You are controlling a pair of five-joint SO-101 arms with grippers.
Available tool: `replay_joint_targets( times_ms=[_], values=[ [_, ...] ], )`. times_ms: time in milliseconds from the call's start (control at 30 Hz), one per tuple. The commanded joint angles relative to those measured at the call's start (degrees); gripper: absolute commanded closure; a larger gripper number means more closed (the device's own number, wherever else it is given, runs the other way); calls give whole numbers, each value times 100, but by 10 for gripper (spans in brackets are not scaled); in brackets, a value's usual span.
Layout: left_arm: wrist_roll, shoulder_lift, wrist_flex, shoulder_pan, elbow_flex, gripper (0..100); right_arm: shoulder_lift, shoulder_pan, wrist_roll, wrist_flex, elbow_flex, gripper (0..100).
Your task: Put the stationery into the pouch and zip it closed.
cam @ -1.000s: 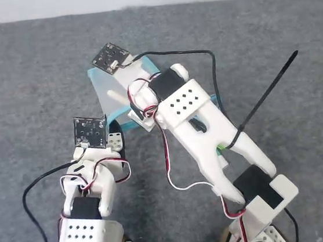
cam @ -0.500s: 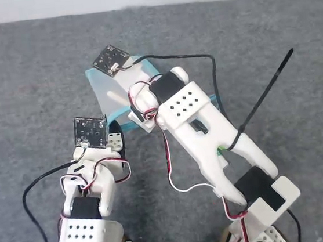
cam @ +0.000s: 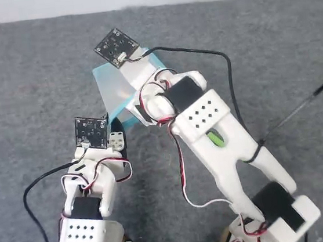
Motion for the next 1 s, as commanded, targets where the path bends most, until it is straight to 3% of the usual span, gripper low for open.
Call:
replay_joint_targets(
  times_ms=[0,300,500,700,967],
  values=[
    [-167,62,-158,53,22,990,-567,567,-44,57,-79,795],
    [-176,62,-211,-18,40,990,-1024,1332,0,699,44,796],
    [-149,62,-237,-290,13,990,-1376,2396,826,1077,1336,796],
    [-167,62,-211,-475,-48,990,-1349,3160,1749,268,3138,797],
    [-158,70,-211,-589,-40,990,-1244,3310,2637,-998,4607,797]
  ],
)
